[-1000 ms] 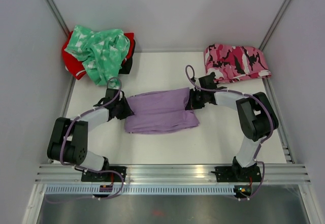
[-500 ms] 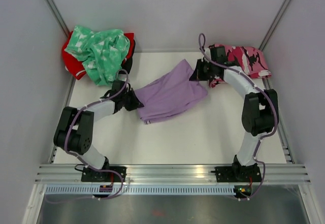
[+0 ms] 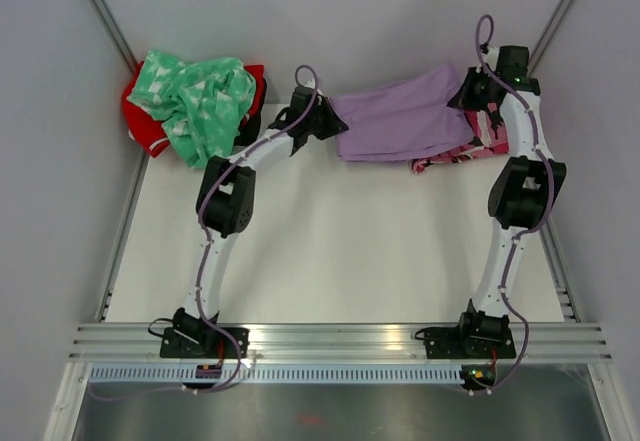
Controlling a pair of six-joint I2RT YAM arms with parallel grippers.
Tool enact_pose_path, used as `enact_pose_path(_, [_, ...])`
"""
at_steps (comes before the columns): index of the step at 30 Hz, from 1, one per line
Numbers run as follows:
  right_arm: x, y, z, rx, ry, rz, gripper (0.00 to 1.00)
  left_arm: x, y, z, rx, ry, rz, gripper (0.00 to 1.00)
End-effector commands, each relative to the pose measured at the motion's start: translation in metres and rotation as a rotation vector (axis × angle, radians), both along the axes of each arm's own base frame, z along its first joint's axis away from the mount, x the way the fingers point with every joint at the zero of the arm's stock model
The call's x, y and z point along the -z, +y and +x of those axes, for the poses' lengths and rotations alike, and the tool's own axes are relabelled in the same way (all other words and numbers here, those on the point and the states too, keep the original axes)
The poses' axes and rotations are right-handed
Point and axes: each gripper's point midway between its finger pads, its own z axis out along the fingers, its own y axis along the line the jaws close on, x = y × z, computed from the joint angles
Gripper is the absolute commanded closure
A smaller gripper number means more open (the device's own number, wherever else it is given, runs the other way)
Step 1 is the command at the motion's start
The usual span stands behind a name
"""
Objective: Fold and stack the trousers
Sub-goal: Neatly place the folded trousers to the corner
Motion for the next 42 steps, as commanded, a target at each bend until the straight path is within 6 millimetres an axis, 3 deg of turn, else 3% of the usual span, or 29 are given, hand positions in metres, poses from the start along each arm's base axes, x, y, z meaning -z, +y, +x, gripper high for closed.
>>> enact_pose_path(1, [-0.035,-0.054,0.011,0.049,-0.110,-0.041,1.00,0.005,-0.029,0.024,-0.030,0.011,-0.089,0.98])
enact_pose_path(2, [-0.035,-0.063,0.012,0.049,-0.116,-0.034,1.00,0.022,-0.037,0.028,-0.034,0.027,-0.094,0.98])
enact_pose_path(3, [-0.050,-0.086,0.014,0.077,-0.154,-0.053,1.00,0.023,-0.043,0.033,-0.035,0.013,-0.109,0.98])
enact_pose_path(4, [-0.055,-0.097,0.014,0.092,-0.166,-0.061,1.00,0.006,-0.054,0.040,-0.031,-0.029,-0.139,0.98])
enact_pose_path(6, [-0.069,-0.129,0.011,0.135,-0.204,-0.081,1.00,0.008,-0.064,0.050,-0.042,-0.061,-0.176,0.98])
enact_pose_path(7, [-0.075,-0.138,0.009,0.153,-0.219,-0.081,1.00,-0.012,-0.075,0.055,-0.038,-0.107,-0.203,0.98])
enact_pose_path(8, [-0.085,-0.156,0.007,0.182,-0.251,-0.091,1.00,-0.015,-0.078,0.059,-0.056,-0.117,-0.219,0.98])
enact_pose_path(9, [-0.089,-0.164,0.005,0.194,-0.261,-0.093,1.00,-0.011,-0.082,0.061,-0.060,-0.119,-0.232,0.98])
enact_pose_path(10, [-0.092,-0.171,0.003,0.216,-0.268,-0.082,1.00,-0.027,-0.088,0.064,-0.063,-0.166,-0.268,0.98])
enact_pose_path(16, [-0.113,-0.211,-0.005,0.283,-0.331,-0.102,1.00,-0.078,-0.098,0.066,-0.105,-0.260,-0.357,0.98])
enact_pose_path(22, [-0.122,-0.238,-0.004,0.337,-0.378,-0.150,1.00,-0.105,-0.115,0.058,-0.120,-0.304,-0.414,0.98])
enact_pose_path(25, [-0.113,-0.254,-0.002,0.378,-0.363,-0.221,1.00,-0.094,-0.126,0.056,-0.129,-0.288,-0.436,0.98])
enact_pose_path(28, [-0.093,-0.280,0.000,0.458,-0.326,-0.310,1.00,-0.063,-0.132,0.060,-0.161,-0.255,-0.438,0.98])
enact_pose_path(30, [-0.082,-0.286,0.003,0.472,-0.311,-0.327,1.00,-0.050,-0.132,0.062,-0.179,-0.247,-0.434,0.97])
enact_pose_path(33, [-0.058,-0.296,0.010,0.493,-0.289,-0.341,1.00,-0.026,-0.130,0.068,-0.207,-0.231,-0.424,0.83])
enact_pose_path(34, [-0.053,-0.298,0.013,0.495,-0.289,-0.338,1.00,-0.021,-0.129,0.069,-0.220,-0.228,-0.420,0.74])
enact_pose_path(38, [-0.009,-0.300,0.021,0.495,-0.230,-0.334,1.00,0.001,-0.126,0.072,-0.243,-0.214,-0.397,0.62])
enact_pose_path(39, [-0.004,-0.302,0.021,0.509,-0.217,-0.347,0.99,0.006,-0.125,0.073,-0.248,-0.210,-0.390,0.51])
enact_pose_path(41, [0.010,-0.303,0.021,0.497,-0.193,-0.370,0.94,0.008,-0.125,0.073,-0.246,-0.213,-0.381,0.43])
enact_pose_path(42, [0.011,-0.300,0.022,0.484,-0.194,-0.364,0.82,0.006,-0.123,0.074,-0.241,-0.213,-0.384,0.34])
